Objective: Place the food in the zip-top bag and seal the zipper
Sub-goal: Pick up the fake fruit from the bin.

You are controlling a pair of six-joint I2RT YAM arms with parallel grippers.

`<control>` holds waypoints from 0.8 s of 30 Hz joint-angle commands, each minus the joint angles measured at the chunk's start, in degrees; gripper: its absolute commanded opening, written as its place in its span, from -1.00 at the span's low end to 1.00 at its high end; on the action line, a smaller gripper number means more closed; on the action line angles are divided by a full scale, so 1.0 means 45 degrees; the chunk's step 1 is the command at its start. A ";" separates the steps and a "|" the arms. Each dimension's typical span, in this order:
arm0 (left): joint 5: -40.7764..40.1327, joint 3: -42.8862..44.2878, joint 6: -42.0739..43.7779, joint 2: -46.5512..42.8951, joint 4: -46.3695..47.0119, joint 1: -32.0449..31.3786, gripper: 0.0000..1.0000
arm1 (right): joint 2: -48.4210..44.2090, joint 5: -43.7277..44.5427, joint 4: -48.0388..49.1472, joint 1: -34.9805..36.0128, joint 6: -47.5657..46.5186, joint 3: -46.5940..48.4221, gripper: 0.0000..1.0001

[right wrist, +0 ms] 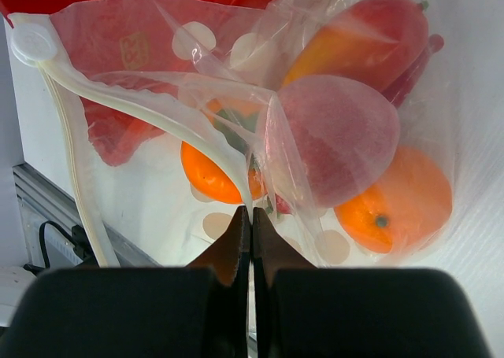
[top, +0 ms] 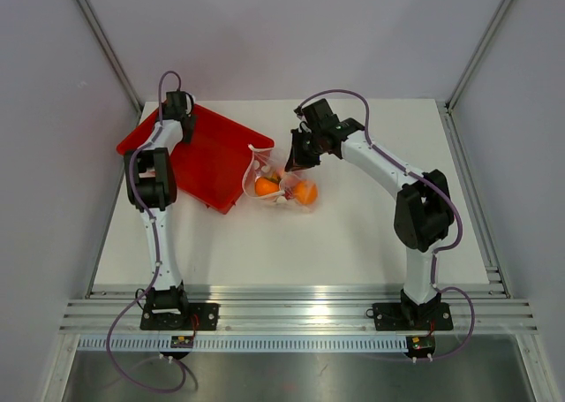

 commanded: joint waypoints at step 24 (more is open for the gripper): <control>0.2634 -0.5280 -0.4227 -0.6707 -0.2051 -0.1414 -0.40 | -0.0211 -0.0634 0.0612 -0.0111 0.0101 -0.0305 -1.00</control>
